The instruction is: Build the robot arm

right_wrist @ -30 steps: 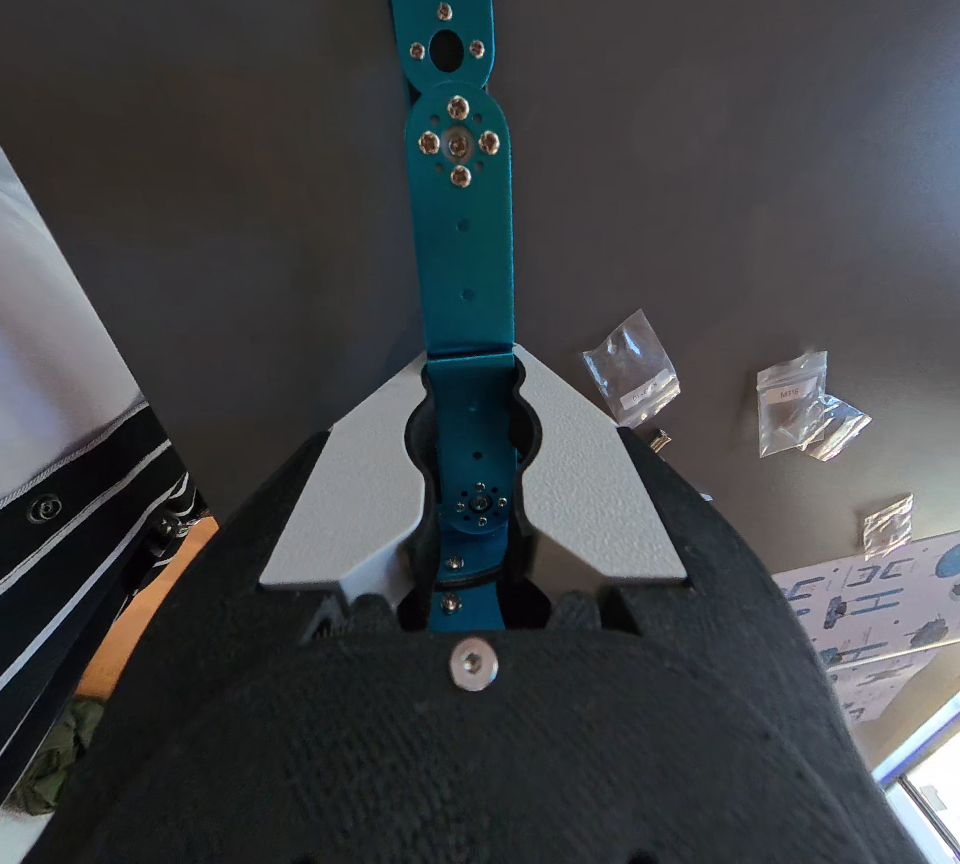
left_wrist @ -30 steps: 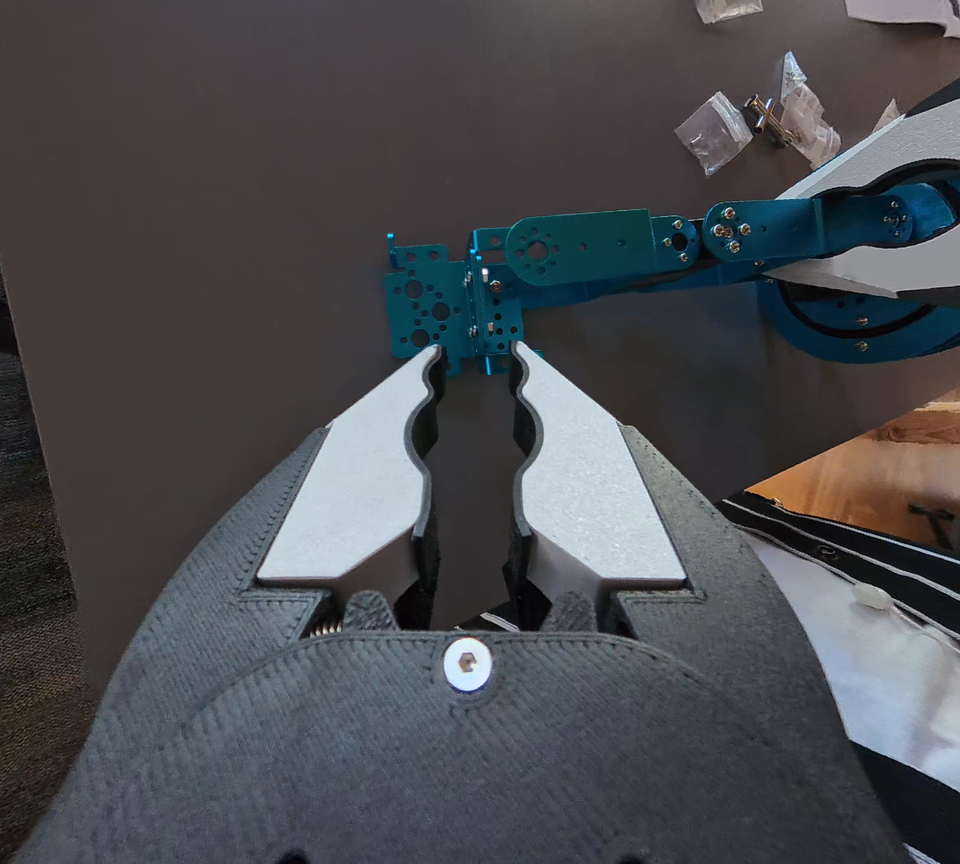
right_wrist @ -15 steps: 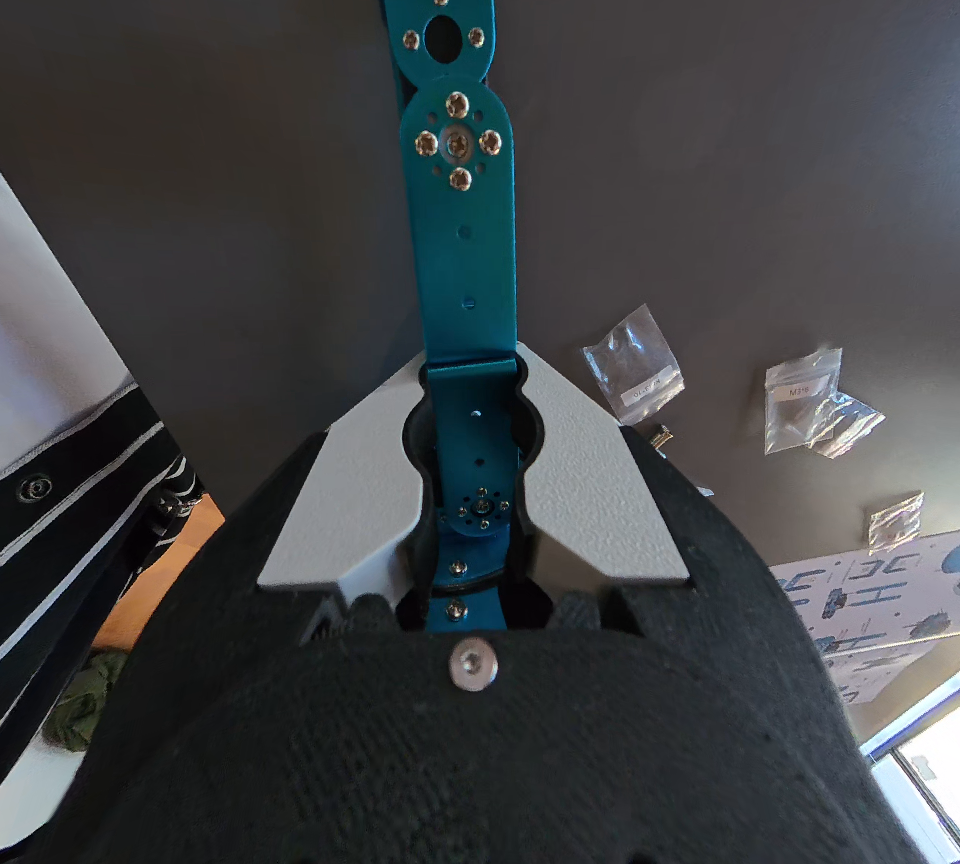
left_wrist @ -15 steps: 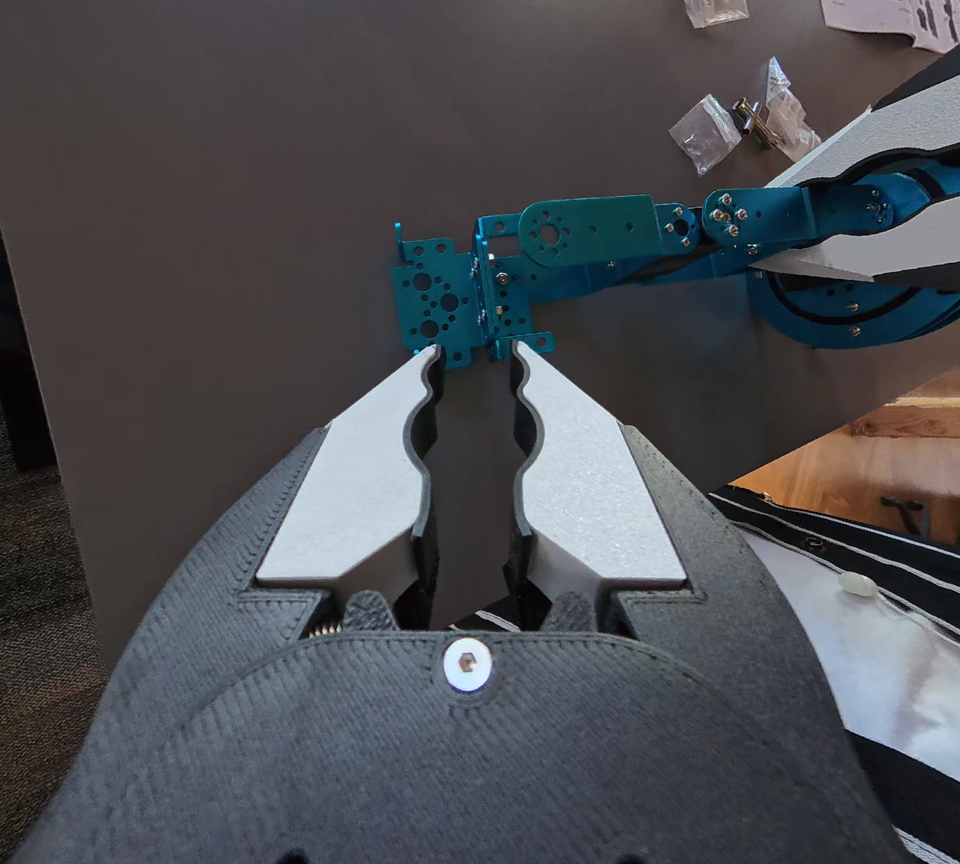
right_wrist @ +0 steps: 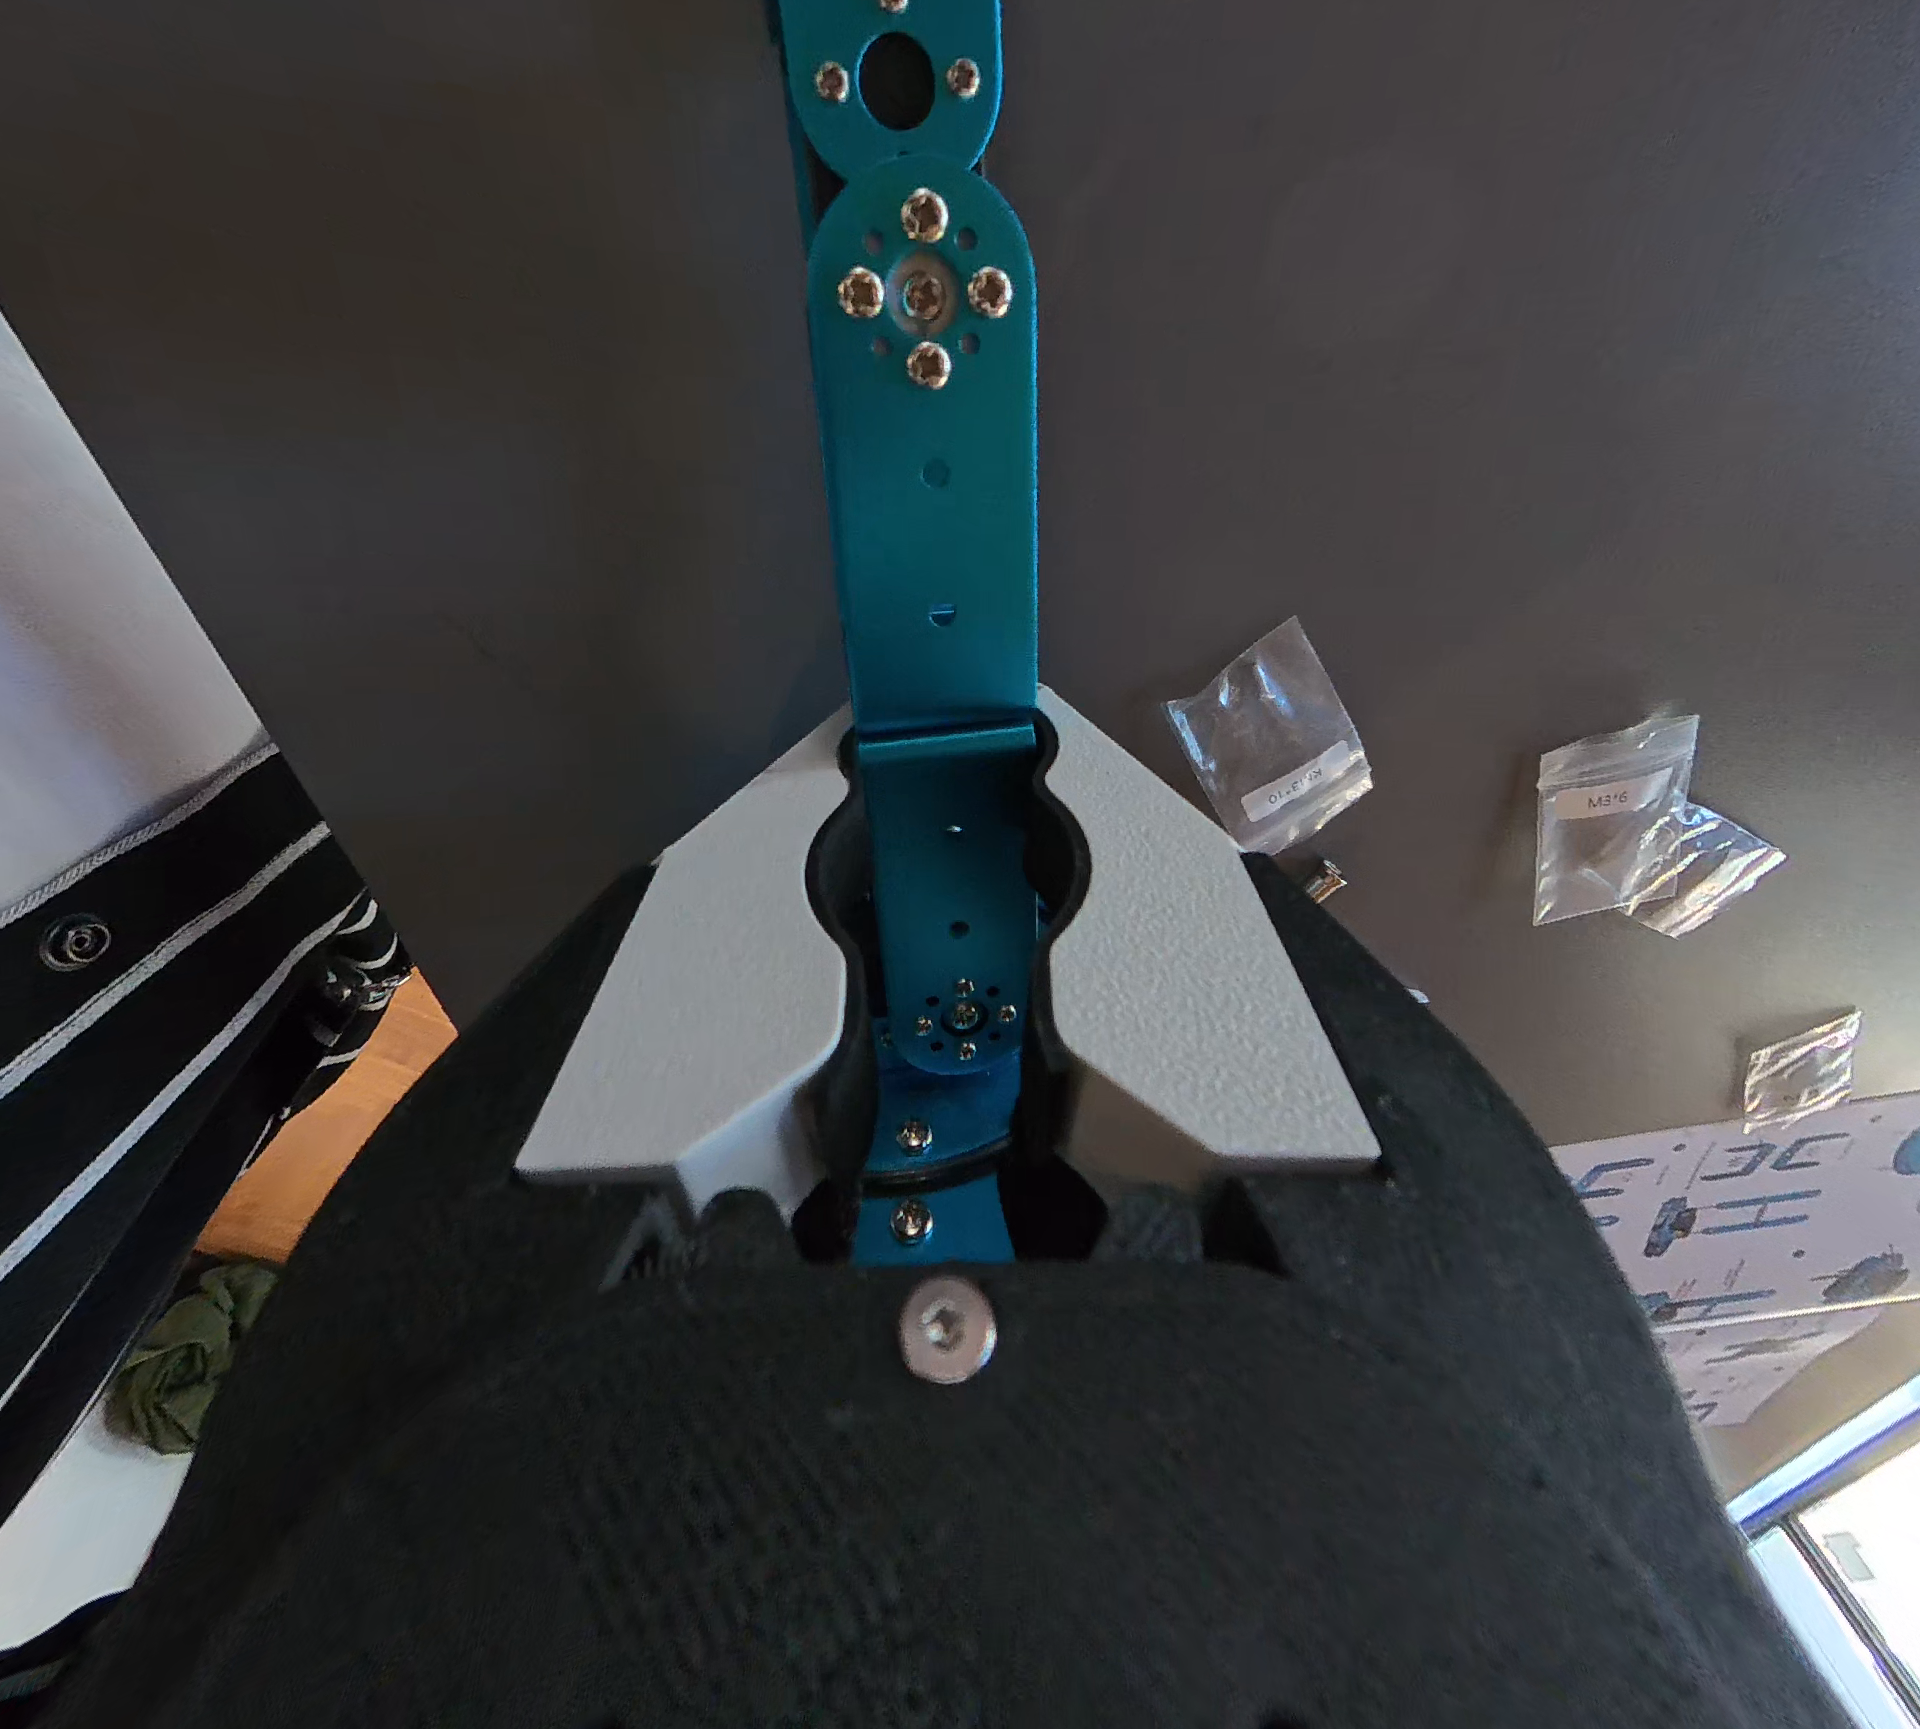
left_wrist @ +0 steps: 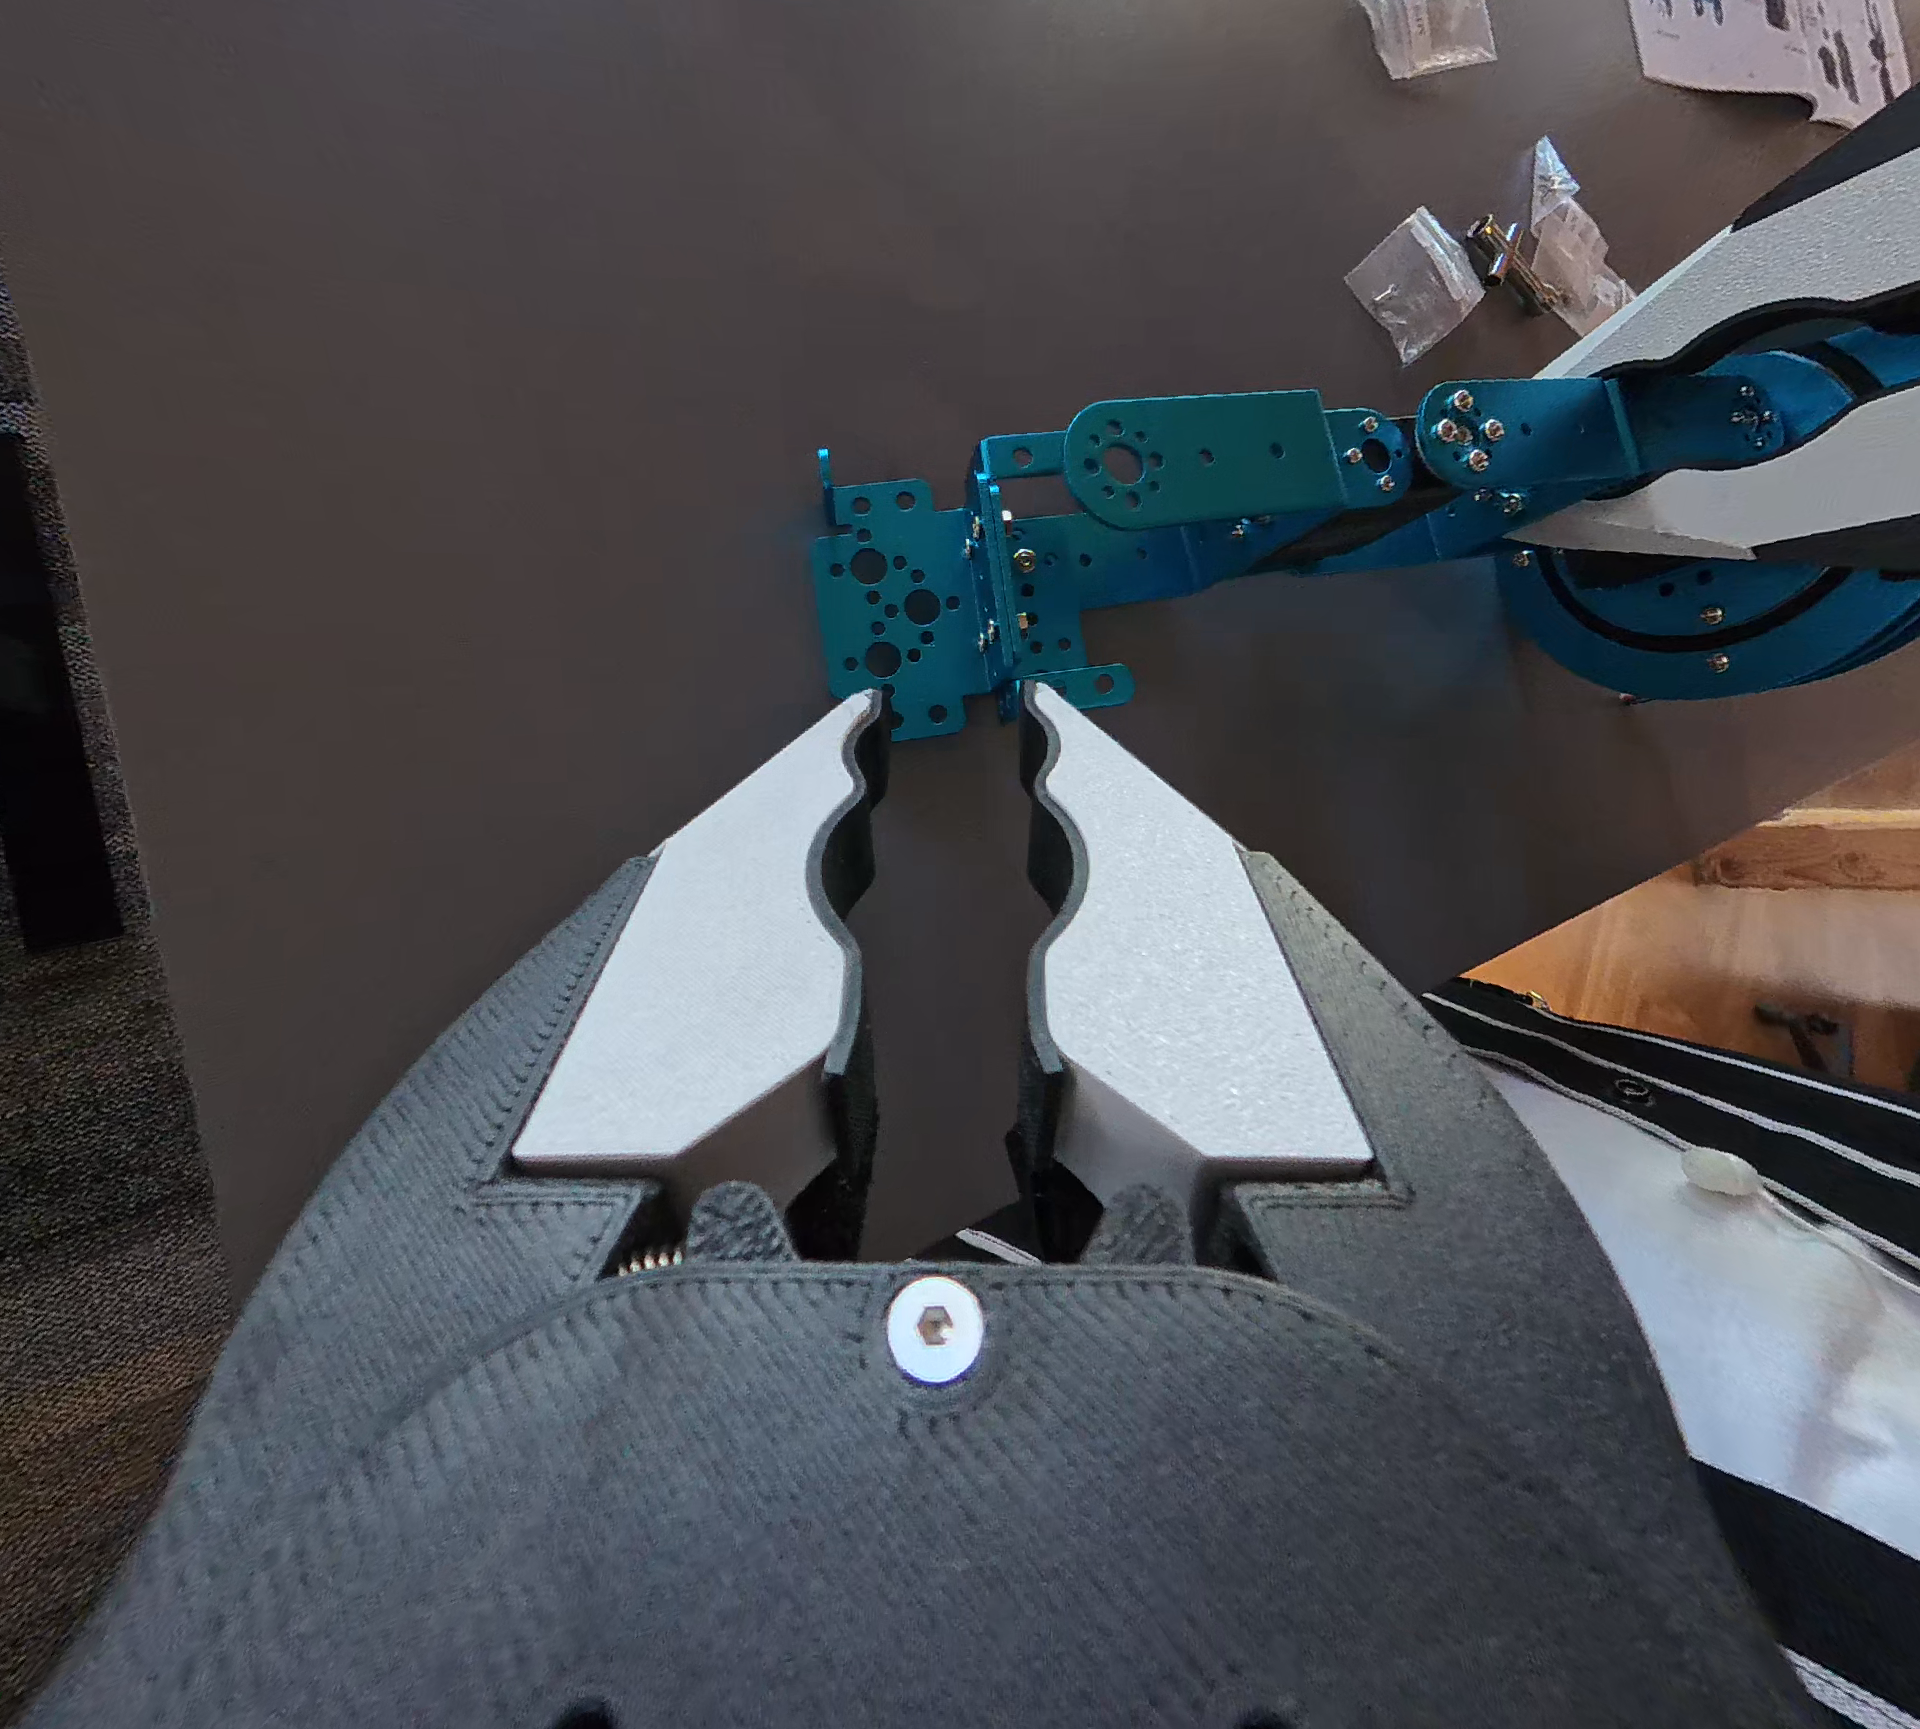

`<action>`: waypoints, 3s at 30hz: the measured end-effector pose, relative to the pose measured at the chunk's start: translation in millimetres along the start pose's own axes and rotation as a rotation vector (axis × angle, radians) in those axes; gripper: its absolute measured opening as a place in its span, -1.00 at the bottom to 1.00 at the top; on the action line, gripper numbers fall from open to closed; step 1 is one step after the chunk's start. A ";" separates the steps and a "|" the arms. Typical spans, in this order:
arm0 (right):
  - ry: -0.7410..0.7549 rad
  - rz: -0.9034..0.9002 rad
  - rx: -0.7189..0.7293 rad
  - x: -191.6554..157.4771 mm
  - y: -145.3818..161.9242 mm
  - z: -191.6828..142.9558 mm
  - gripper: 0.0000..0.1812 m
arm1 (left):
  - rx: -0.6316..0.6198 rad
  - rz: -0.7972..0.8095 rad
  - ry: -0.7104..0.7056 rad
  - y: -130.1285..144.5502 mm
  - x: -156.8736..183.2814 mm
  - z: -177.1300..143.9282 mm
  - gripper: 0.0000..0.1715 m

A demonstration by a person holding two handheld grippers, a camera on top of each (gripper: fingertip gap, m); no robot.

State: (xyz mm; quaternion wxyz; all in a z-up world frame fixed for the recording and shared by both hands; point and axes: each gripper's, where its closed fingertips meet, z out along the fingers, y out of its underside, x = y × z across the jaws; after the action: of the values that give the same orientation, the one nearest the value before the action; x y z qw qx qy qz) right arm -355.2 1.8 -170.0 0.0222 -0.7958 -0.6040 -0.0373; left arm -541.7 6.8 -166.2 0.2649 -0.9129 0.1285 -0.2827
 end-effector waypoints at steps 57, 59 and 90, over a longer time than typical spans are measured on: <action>-0.052 -0.063 0.031 1.1 -2.4 0.3 -0.58 | 0.029 -0.007 -0.001 -4.5 -3.5 -5.0 -0.75; -0.059 -0.067 0.039 0.1 -2.7 -0.5 -0.56 | 0.026 -0.004 -0.002 -4.9 -3.1 -4.2 -0.75; -0.147 -0.058 0.151 -8.6 -25.7 -7.6 -0.52 | 0.036 -0.020 -0.005 -7.5 -10.2 -5.2 -0.76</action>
State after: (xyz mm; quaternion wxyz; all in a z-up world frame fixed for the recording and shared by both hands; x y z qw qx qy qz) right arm -382.5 -0.1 -163.4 0.0367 -0.7748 -0.6277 0.0660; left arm -552.3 14.7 -163.0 0.2787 -0.9100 0.1138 -0.2850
